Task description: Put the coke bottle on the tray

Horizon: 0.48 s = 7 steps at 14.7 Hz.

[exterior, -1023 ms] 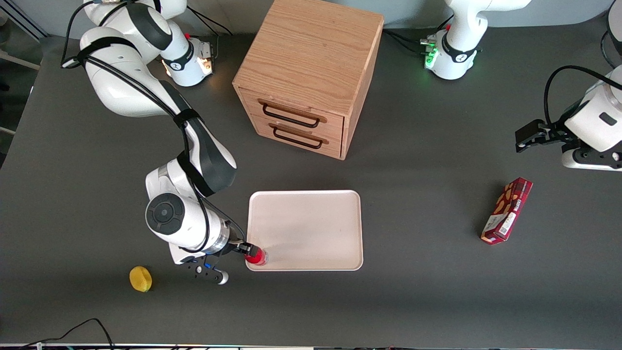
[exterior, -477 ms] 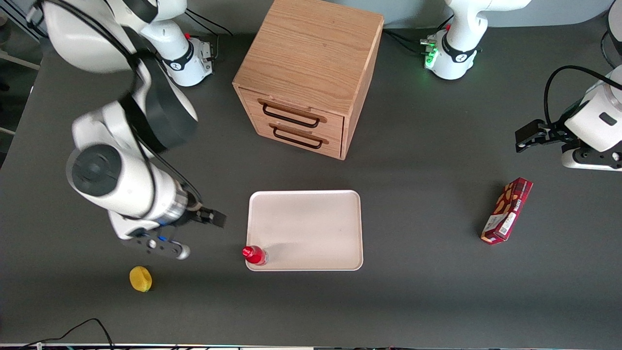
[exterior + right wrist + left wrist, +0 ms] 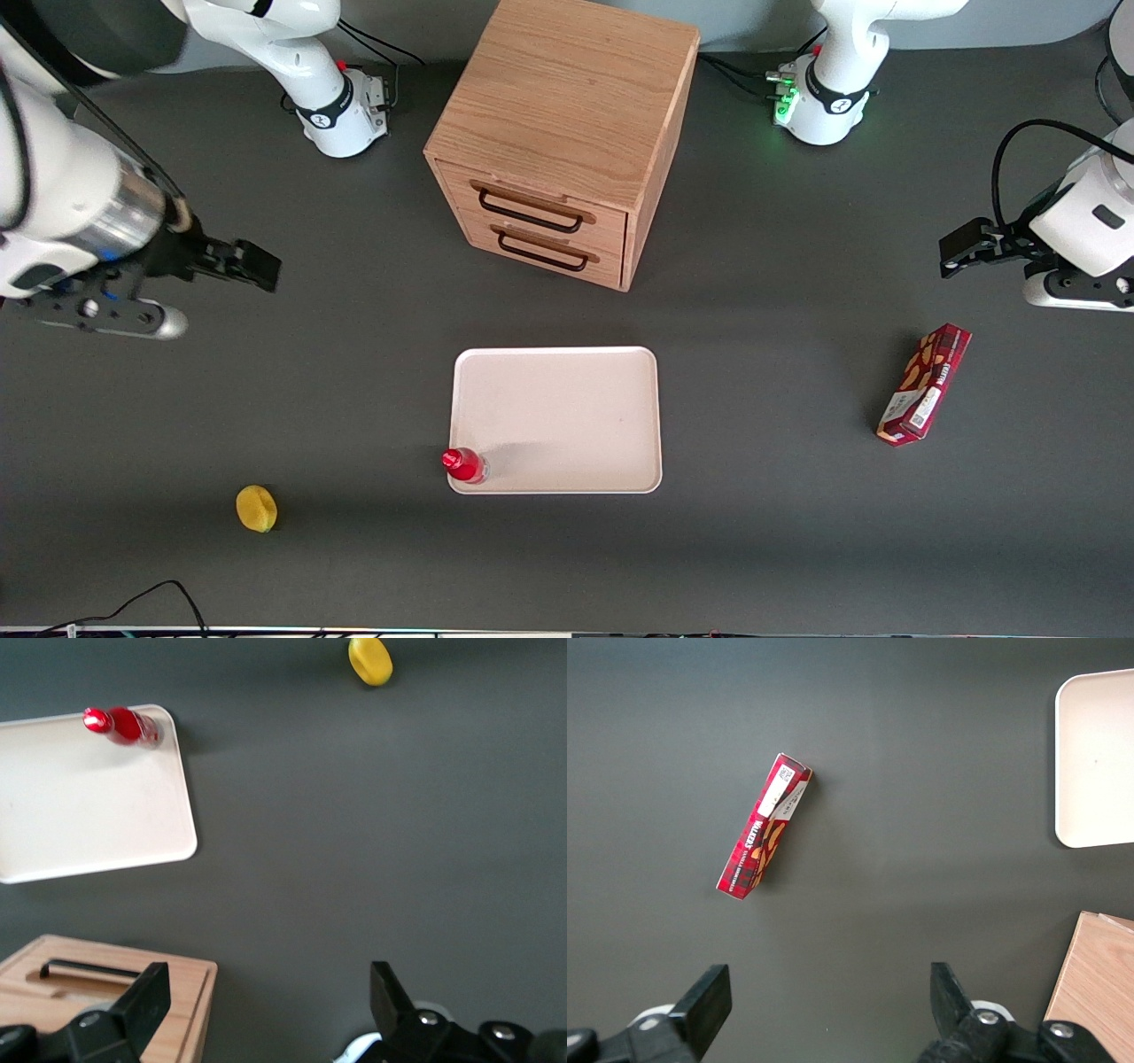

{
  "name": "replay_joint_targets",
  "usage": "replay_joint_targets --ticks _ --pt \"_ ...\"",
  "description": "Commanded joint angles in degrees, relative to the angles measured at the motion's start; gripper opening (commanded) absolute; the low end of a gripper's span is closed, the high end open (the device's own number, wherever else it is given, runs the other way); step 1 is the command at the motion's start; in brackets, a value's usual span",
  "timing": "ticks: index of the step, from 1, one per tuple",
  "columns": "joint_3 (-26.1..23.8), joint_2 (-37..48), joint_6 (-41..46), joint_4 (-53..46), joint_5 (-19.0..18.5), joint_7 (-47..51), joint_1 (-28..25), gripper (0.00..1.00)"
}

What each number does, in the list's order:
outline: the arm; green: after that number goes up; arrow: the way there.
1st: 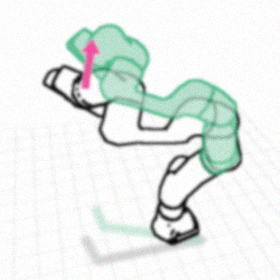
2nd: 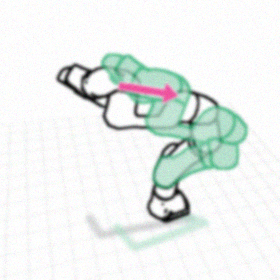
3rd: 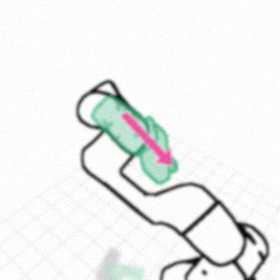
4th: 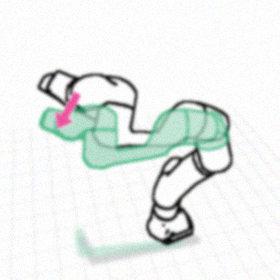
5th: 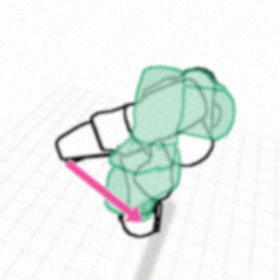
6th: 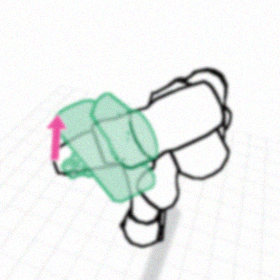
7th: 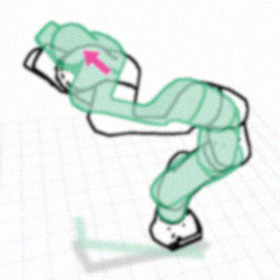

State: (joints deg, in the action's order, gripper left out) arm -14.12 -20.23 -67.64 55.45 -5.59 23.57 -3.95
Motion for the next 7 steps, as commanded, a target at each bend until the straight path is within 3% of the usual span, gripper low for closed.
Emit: replay_joint_targets --ticks 1,5,7 --pt "9.7 14.8 -4.7 20.2 7.4 -7.9 0.4 1.0" --pt "10.6 32.0 -19.1 47.6 7.5 -8.5 0.3 1.0" --pt "10.5 32.9 -19.6 48.8 7.5 -8.5 0.2 1.0"
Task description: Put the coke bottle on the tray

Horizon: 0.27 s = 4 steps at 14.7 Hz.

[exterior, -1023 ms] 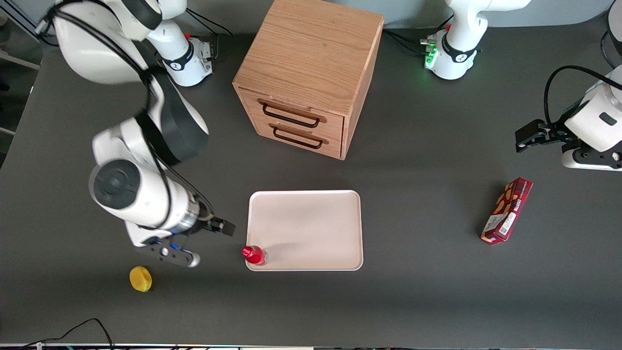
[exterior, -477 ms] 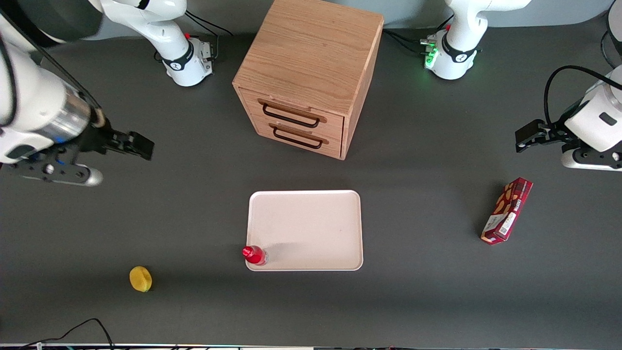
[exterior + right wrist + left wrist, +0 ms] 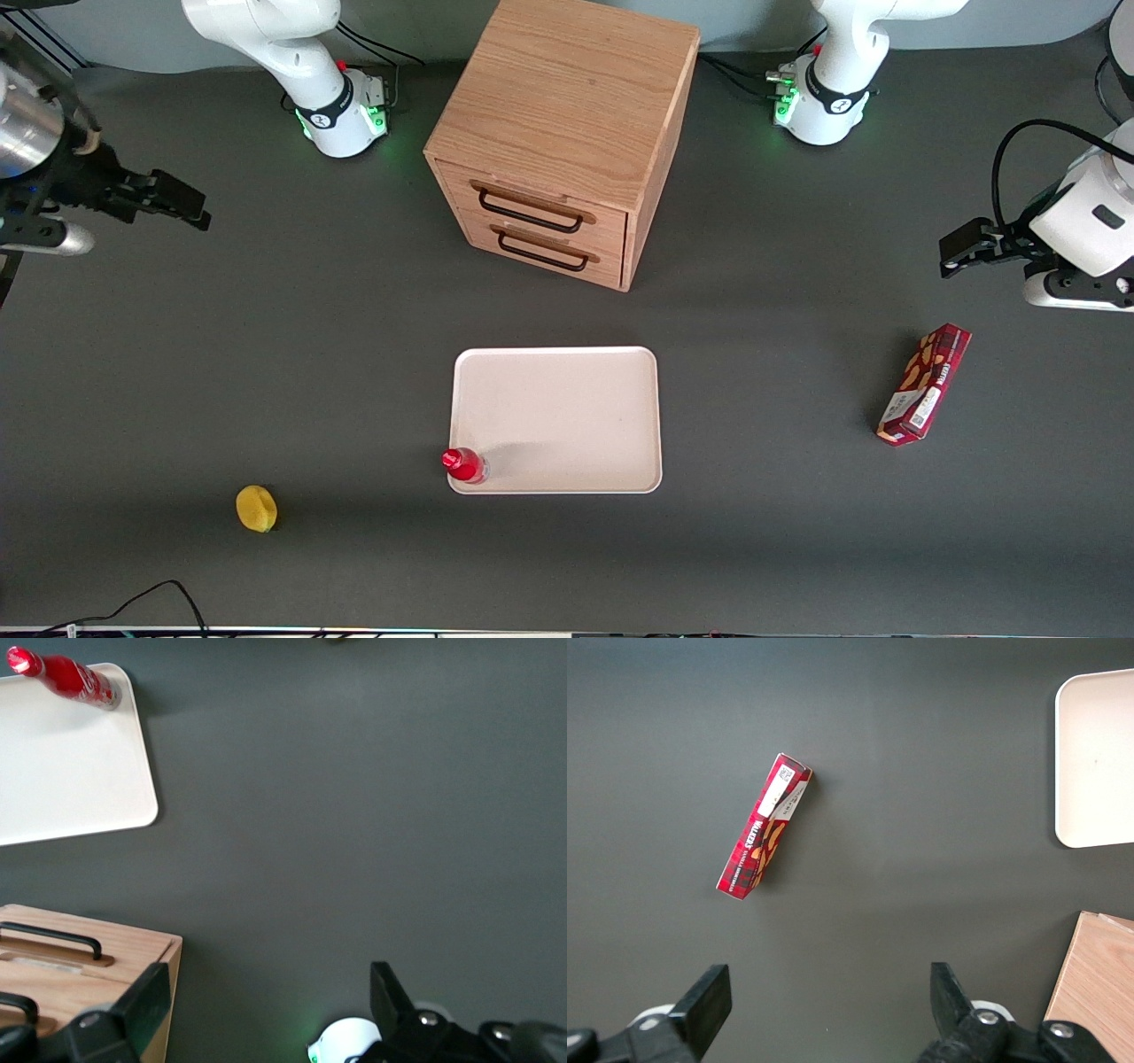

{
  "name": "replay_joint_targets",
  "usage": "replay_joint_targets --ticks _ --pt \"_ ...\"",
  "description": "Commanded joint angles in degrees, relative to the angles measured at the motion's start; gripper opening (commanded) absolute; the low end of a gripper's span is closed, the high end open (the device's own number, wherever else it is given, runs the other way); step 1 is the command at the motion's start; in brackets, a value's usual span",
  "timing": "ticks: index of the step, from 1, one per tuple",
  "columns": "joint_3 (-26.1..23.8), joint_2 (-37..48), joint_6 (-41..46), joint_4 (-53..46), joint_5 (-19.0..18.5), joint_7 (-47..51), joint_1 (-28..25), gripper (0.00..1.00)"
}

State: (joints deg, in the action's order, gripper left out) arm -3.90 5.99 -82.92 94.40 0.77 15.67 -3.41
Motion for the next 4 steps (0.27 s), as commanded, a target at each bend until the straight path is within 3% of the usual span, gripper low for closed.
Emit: replay_joint_targets --ticks 1,4 --pt "0.5 6.2 -4.2 9.2 1.2 -0.7 -0.3 1.0" --pt "1.6 3.9 -3.1 6.3 1.2 -0.5 -0.2 1.0"
